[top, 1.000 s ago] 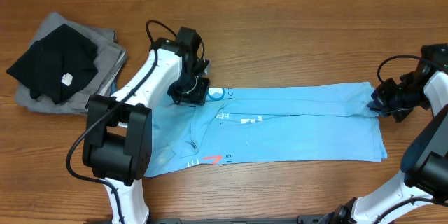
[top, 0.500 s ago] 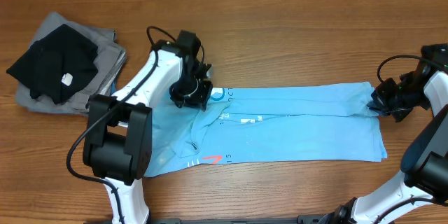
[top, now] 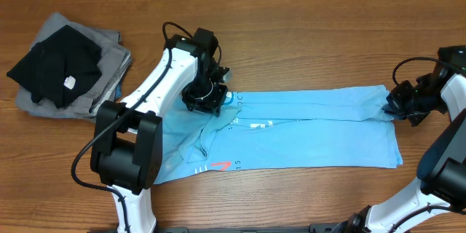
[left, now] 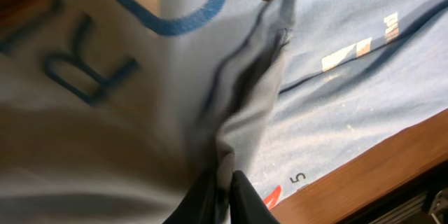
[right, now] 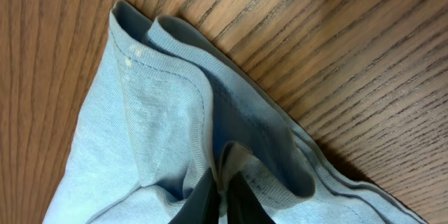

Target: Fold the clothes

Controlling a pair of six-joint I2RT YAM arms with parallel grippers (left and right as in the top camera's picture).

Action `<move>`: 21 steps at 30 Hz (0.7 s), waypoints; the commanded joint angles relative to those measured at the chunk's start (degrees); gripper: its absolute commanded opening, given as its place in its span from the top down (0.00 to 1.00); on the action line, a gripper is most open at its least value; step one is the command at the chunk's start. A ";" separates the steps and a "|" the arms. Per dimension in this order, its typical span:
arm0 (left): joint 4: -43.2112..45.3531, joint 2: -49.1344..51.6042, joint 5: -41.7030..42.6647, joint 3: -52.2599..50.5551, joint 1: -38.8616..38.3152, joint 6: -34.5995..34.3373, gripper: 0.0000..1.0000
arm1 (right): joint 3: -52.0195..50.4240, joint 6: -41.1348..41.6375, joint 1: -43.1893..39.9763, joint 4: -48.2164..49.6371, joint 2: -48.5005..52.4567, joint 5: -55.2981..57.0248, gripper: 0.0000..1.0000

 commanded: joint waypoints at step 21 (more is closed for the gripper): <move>1.99 0.42 -1.46 -1.11 -0.39 1.09 0.96 | 1.51 0.24 -0.17 -0.13 -1.95 -0.48 0.93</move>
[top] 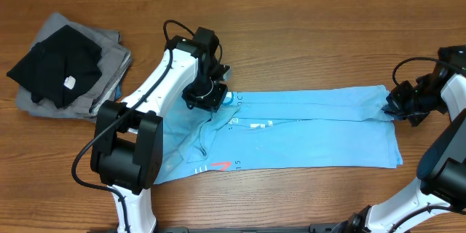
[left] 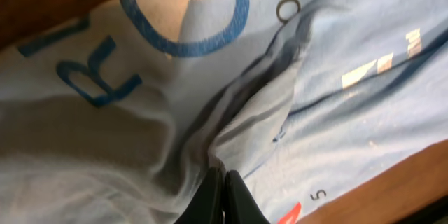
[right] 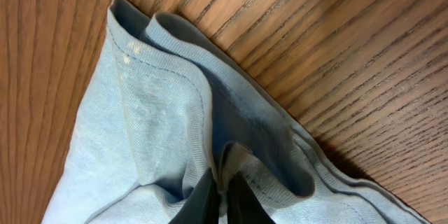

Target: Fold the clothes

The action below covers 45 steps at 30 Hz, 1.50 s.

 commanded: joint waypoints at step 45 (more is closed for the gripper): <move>-21.11 0.22 0.94 -4.92 -13.25 4.57 0.96 | 1.51 0.50 -1.42 1.51 -1.95 -1.40 0.61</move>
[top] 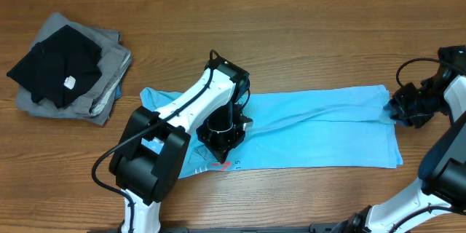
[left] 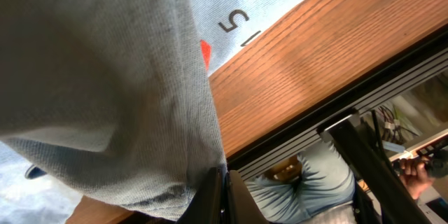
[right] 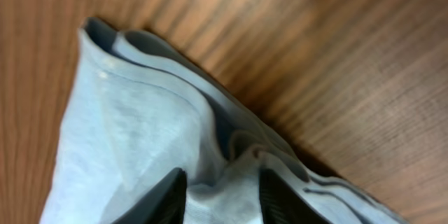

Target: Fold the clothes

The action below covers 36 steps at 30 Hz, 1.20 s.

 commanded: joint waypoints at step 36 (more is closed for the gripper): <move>-3.93 0.22 -11.63 -1.07 3.87 -11.30 0.96 | 1.44 7.67 -0.13 -6.67 -1.88 15.76 0.46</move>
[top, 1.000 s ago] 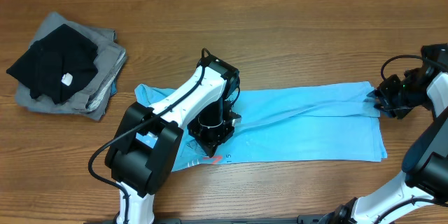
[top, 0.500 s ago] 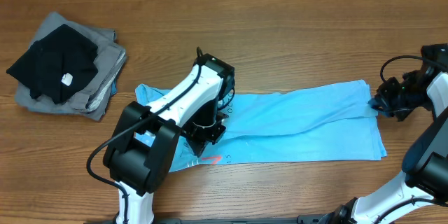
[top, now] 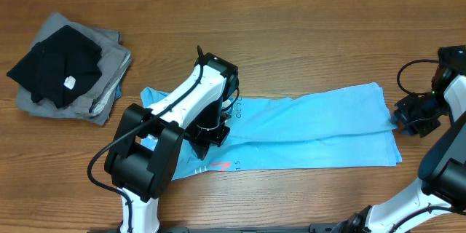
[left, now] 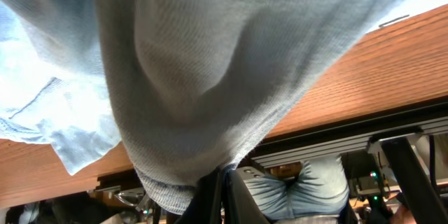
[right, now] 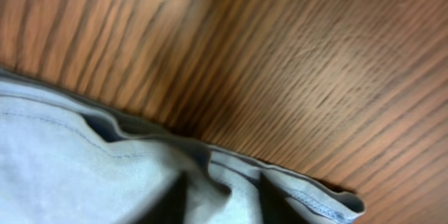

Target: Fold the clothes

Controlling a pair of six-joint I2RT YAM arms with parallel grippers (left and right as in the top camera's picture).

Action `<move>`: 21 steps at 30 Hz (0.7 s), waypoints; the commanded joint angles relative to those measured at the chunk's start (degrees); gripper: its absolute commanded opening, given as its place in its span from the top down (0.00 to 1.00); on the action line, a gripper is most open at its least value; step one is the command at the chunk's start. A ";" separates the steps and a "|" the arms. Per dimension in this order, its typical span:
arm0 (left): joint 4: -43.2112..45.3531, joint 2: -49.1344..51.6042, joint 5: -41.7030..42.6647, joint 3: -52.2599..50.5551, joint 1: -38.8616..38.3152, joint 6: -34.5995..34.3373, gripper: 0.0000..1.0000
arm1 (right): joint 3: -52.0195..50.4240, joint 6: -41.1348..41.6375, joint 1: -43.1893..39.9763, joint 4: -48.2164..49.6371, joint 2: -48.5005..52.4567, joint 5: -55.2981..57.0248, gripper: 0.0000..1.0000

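Note:
A light blue shirt (top: 313, 127) lies stretched across the table, with printed lettering at its left end. My left gripper (top: 210, 132) sits over the shirt's left part, shut on a fold of the fabric. In the left wrist view that cloth (left: 210, 56) drapes over the left gripper (left: 225, 189) and hides most of it. My right gripper (top: 406, 116) is at the shirt's right edge. In the right wrist view the right gripper (right: 222, 197) is open, its fingers (right: 173, 199) spread over the hem (right: 308, 192), which lies loose on the wood.
A stack of folded grey and black clothes (top: 65, 65) sits at the far left of the wooden table (top: 291, 29). The table's front edge and a metal frame rail (left: 392, 129) show beyond the left gripper.
My left gripper, still shut on the fabric, has shifted a little left and back from the shirt's near edge. The right gripper stays open, and the hem now lies lower in its view.
At first both grippers were shut on the shirt, the left on a fold near its upper left, the right on its far right corner. Later the left held the fold over the near edge and the right had opened. Now the left sits slightly further back.

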 commanded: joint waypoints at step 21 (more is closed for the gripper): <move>6.03 -8.00 -0.35 7.67 20.11 -3.39 0.61 | 11.47 -9.18 0.92 -0.66 -9.49 -31.56 0.52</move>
